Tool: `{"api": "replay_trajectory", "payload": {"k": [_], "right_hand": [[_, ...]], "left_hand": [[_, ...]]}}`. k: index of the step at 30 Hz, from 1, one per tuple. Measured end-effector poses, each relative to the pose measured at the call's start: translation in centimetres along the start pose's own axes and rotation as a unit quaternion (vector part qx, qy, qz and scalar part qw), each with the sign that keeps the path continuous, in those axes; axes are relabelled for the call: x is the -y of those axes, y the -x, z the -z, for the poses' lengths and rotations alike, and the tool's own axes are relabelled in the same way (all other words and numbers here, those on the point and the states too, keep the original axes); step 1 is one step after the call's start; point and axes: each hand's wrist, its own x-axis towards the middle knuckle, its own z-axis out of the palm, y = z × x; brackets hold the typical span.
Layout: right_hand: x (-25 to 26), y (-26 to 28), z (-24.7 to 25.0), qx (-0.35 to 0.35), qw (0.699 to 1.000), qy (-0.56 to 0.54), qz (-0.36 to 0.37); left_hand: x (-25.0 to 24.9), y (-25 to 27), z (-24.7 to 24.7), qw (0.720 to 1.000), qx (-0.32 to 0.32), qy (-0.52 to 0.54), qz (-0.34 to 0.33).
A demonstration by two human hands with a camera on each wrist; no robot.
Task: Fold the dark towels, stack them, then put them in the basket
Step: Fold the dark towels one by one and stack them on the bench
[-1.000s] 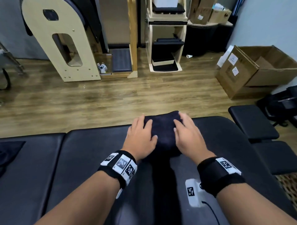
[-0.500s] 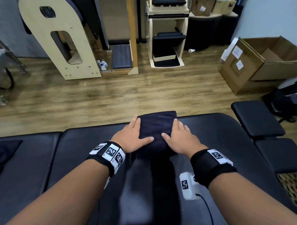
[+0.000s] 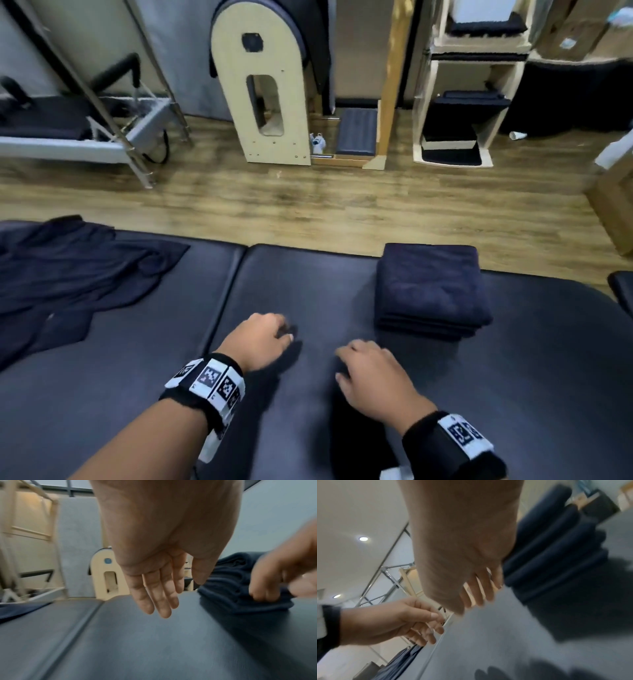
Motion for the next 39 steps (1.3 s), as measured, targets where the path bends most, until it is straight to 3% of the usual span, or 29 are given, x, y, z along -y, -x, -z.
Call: {"api": "replay_trajectory", "payload": {"k": [1, 3, 8, 13, 21, 25, 28, 32, 36, 39], "right_hand": [[1.3, -0.2, -1.2, 0.064, 0.997, -0.032, -0.008], [4.1, -0.8, -2.4, 0.127, 0.984, -0.124, -0.023], [11.1, -3.3, -4.1, 0.178, 0.969, -0.17, 0.0], [19.3, -7.3, -5.5, 0.182, 0.965, -0.19, 0.003], [36.7, -15.0, -9.2, 0.168, 0.974, -0.145, 0.034], [45.0, -18.0, -10.1, 0.158, 0.975, -0.151, 0.035], [50.9, -20.3, -10.7, 0.181, 0.974, -0.119, 0.071], [55.8, -22.5, -11.1, 0.219, 0.965, -0.059, 0.129], [58.0, -24.1, -11.6, 0.212, 0.966, -0.059, 0.136], [59.3, -24.8, -12.1, 0.189, 0.968, -0.084, 0.139]], "left_hand": [[2.0, 1.5, -0.2, 1.0, -0.001, 0.0, 0.016], [5.7, 4.0, -0.3, 0.999, -0.003, 0.007, 0.042], [15.3, 10.1, 0.4, 0.991, -0.032, 0.062, 0.117], [26.3, 14.8, 2.2, 0.977, -0.074, 0.093, 0.175], [48.4, 15.7, 6.5, 0.973, -0.103, 0.043, 0.202], [57.5, 16.1, 7.2, 0.968, -0.147, -0.019, 0.205], [63.3, 16.5, 7.3, 0.946, -0.153, -0.102, 0.267], [67.8, 16.3, 7.5, 0.929, -0.143, -0.132, 0.314], [68.8, 16.0, 9.0, 0.95, -0.144, -0.117, 0.25], [66.7, 16.5, 10.5, 0.965, -0.196, 0.052, 0.165]]}}
